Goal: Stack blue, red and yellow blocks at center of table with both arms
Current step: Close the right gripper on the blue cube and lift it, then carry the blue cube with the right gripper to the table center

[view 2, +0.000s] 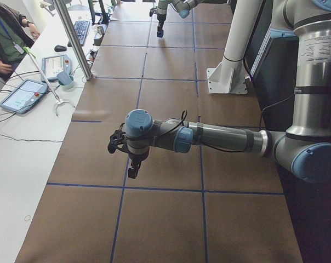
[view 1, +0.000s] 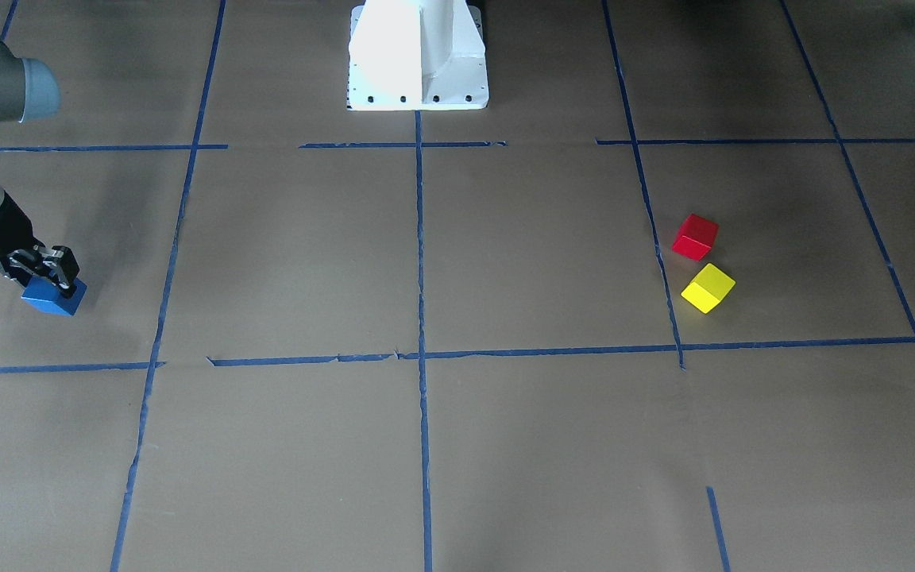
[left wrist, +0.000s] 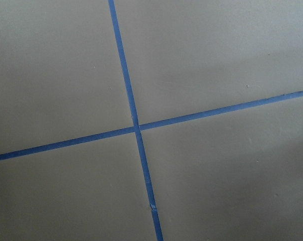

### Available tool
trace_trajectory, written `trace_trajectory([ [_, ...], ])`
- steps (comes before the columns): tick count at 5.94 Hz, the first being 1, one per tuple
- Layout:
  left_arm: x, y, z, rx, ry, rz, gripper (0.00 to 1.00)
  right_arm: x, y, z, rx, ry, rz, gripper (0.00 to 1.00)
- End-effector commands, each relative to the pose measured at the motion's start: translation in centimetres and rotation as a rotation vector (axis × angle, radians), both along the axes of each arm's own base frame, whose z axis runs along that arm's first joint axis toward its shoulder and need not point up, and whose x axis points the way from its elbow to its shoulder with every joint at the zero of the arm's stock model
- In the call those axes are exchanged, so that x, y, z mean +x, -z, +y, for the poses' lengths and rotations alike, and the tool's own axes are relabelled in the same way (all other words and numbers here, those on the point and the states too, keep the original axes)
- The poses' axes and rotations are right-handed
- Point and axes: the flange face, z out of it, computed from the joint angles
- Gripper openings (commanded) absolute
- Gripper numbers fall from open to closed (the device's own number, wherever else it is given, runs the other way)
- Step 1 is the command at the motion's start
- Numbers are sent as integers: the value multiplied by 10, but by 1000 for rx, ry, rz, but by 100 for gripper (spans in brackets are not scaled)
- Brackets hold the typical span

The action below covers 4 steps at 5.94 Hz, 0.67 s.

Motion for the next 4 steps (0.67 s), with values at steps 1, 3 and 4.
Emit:
trace_trajectory([
  [1, 0, 2, 0, 0, 2, 3, 100, -43, 95, -1, 107, 73, -57, 0],
  [3, 0, 4, -1, 4, 3, 3, 100, -141, 238, -9, 93, 143, -12, 0],
  [4, 0, 3, -1, 1, 4, 3, 100, -178, 273, 3, 99, 142, -26, 0],
])
